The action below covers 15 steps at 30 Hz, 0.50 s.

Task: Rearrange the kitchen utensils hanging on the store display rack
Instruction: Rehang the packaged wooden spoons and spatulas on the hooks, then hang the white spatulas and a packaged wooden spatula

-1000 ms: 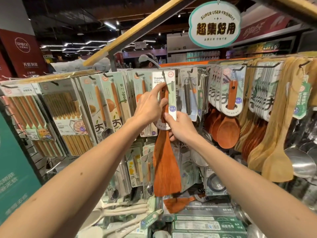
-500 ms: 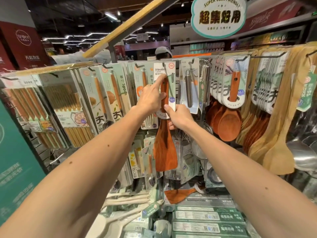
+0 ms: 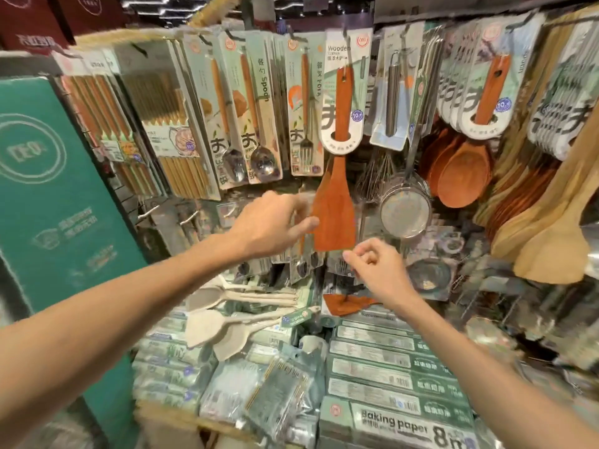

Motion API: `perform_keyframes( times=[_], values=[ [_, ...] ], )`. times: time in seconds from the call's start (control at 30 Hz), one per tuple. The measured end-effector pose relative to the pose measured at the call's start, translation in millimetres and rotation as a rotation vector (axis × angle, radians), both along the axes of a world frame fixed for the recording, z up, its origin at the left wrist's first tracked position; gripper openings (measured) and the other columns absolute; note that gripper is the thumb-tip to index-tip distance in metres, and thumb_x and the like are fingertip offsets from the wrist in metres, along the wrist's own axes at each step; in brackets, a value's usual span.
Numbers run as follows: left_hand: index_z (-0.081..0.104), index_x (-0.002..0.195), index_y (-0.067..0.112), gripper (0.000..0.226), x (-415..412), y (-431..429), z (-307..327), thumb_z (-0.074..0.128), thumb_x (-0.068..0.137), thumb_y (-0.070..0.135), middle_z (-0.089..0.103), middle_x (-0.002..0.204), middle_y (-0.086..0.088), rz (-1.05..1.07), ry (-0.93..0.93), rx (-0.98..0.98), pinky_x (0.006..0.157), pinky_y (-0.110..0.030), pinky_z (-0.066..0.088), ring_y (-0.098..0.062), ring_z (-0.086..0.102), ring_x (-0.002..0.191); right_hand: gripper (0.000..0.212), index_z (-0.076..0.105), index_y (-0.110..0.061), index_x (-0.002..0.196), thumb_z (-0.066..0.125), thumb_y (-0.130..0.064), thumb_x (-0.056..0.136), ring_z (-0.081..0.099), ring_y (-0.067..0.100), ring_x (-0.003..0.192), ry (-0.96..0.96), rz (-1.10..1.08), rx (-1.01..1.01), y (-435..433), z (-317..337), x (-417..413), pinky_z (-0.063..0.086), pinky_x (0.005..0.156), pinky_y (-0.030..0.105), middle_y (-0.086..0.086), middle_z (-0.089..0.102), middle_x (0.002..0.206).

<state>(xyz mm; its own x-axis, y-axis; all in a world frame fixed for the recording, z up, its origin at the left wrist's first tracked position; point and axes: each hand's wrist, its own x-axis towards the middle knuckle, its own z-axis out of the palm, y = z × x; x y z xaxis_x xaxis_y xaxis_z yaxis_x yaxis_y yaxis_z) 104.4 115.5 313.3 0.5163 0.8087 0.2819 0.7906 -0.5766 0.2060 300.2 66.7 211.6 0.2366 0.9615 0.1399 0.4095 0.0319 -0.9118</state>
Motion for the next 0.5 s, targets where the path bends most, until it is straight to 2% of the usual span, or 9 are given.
perform_keyframes(
  times=[0.07,0.17,0.2,0.27,0.33,0.4,0.5],
  values=[
    [0.051,0.072,0.027,0.033,-18,-17,-32,0.055,0.097,0.047,0.055,0.063,0.012,0.041,0.068,-0.069,0.06,-0.028,0.046,-0.004,0.052,0.059,0.019,0.059,-0.013,0.082,0.068,-0.028,0.091,0.05,0.015,0.058,0.038,0.05,-0.106,-15,-39,-11,0.041,0.059,0.029,0.002,0.057,0.063],
    [0.05,0.076,0.025,0.033,-46,-36,-83,0.053,0.098,0.049,0.053,0.063,0.011,0.107,0.151,-0.17,0.056,-0.028,0.034,-0.01,0.051,0.06,0.017,0.06,-0.007,0.086,0.067,-0.021,0.092,0.05,0.013,0.057,0.148,0.105,-0.265,-30,-92,-32,0.041,0.053,0.021,0.008,0.059,0.068],
    [0.051,0.077,0.026,0.031,-56,-40,-101,0.053,0.097,0.05,0.057,0.066,0.01,0.126,0.173,-0.203,0.056,-0.029,0.035,-0.012,0.052,0.062,0.016,0.059,-0.005,0.087,0.066,-0.019,0.093,0.05,0.012,0.055,0.184,0.114,-0.309,-33,-106,-39,0.04,0.05,0.018,0.01,0.059,0.068],
    [0.052,0.079,0.028,0.029,-77,-45,-139,0.053,0.097,0.051,0.066,0.078,0.005,0.156,0.215,-0.282,0.062,-0.032,0.045,-0.017,0.06,0.072,0.013,0.058,-0.004,0.091,0.064,-0.016,0.094,0.054,0.013,0.056,0.248,0.137,-0.396,-35,-133,-58,0.042,0.048,0.017,0.009,0.062,0.068],
    [0.057,0.086,0.027,0.027,-95,-47,-169,0.052,0.097,0.052,0.062,0.078,0.006,0.191,0.252,-0.367,0.072,-0.035,0.052,-0.021,0.064,0.084,0.01,0.059,-0.005,0.096,0.064,-0.014,0.095,0.059,0.015,0.06,0.3,0.153,-0.477,-31,-155,-78,0.046,0.052,0.022,0.009,0.067,0.074],
    [0.061,0.093,0.026,0.028,-110,-41,-194,0.052,0.098,0.052,0.058,0.075,0.009,0.209,0.24,-0.426,0.075,-0.035,0.055,-0.019,0.064,0.083,0.008,0.062,-0.006,0.098,0.064,-0.012,0.095,0.064,0.017,0.065,0.358,0.142,-0.536,-21,-172,-100,0.051,0.057,0.025,0.011,0.071,0.08],
    [0.064,0.104,0.023,0.027,-125,-24,-219,0.054,0.098,0.047,0.065,0.088,0.002,0.218,0.209,-0.448,0.076,-0.036,0.054,-0.02,0.063,0.088,0.014,0.062,-0.005,0.106,0.065,-0.012,0.094,0.069,0.019,0.078,0.441,0.116,-0.589,-3,-183,-126,0.058,0.068,0.027,0.014,0.073,0.091]
  ],
)
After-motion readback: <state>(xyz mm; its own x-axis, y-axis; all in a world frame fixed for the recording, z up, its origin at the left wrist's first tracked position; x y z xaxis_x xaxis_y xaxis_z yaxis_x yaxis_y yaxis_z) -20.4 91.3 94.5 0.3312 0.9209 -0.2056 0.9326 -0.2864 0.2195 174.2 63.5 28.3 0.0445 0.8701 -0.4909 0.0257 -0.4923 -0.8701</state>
